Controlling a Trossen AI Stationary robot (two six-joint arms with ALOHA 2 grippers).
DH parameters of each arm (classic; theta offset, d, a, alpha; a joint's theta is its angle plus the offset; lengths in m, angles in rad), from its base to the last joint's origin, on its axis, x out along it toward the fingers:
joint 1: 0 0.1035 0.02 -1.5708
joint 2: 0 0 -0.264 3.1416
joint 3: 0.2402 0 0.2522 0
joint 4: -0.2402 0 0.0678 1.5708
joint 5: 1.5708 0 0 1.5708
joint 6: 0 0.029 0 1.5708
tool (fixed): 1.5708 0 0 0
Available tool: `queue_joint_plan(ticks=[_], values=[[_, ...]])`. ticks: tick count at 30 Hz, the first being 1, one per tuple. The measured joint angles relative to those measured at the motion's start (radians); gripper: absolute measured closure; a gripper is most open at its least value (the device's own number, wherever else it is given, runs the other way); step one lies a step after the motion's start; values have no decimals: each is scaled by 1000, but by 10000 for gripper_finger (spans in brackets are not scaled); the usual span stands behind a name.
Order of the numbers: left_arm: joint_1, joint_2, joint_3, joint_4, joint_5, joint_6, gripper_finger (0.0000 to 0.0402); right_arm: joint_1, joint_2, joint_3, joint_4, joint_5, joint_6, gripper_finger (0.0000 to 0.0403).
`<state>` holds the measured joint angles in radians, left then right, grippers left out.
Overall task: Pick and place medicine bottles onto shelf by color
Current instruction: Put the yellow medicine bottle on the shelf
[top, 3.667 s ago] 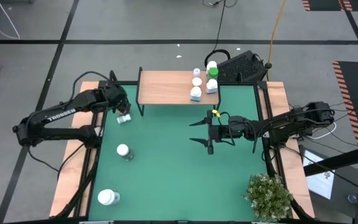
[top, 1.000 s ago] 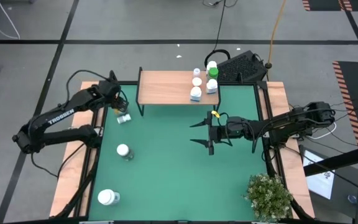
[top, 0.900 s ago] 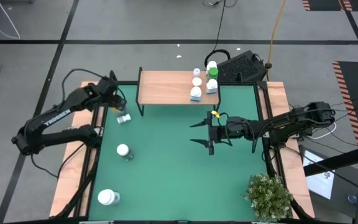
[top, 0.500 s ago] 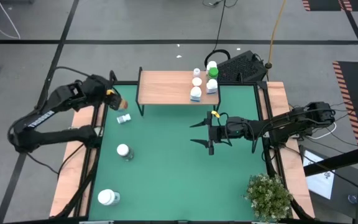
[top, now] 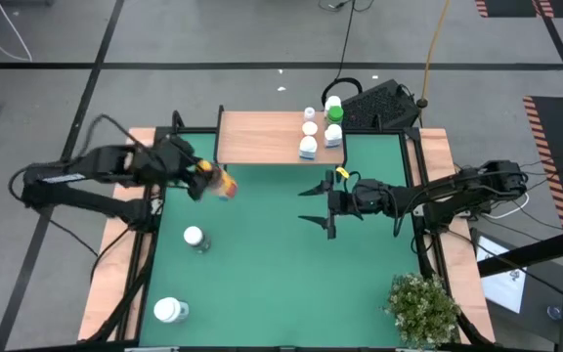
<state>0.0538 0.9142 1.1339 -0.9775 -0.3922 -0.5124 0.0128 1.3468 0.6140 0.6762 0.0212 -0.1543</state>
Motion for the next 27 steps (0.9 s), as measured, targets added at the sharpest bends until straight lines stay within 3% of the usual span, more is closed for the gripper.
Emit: queue_joint_plan(ticks=[8, 17, 27], values=[[-229, 301, 0, 176, -73, 7, 183, 0, 0, 0, -1, 2, 12, 104], [-326, 626, -1, 361, -114, -31, 183, 2, 0, 0, -12, 3, 19, 103], [-334, 697, 2, 400, -131, -44, 178, 2, 0, 0, -8, 3, 6, 103]])
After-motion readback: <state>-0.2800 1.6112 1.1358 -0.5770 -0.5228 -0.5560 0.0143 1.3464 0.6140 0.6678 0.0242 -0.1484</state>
